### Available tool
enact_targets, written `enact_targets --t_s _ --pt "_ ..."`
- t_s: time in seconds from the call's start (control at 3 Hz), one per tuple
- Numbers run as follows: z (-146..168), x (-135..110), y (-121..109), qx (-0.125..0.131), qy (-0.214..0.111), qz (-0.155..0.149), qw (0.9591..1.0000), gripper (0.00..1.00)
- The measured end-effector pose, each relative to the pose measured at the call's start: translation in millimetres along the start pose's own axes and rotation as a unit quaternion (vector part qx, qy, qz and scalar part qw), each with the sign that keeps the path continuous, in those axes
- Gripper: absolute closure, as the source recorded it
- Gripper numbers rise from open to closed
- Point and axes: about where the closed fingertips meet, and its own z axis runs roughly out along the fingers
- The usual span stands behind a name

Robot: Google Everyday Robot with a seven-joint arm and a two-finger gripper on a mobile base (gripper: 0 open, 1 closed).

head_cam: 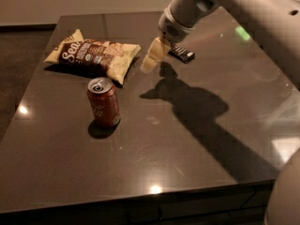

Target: Pick brown chip bag

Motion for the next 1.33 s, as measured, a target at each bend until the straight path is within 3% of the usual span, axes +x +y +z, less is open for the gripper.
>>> enact_targets --t_s 0.67,1.33 --pt "40.3 -58.6 17.9 -0.032 -0.034 -0.004 0.9989 0.0" --pt "81.3 -99.3 24.5 -0.034 -0.017 -0.033 0.9987 0.0"
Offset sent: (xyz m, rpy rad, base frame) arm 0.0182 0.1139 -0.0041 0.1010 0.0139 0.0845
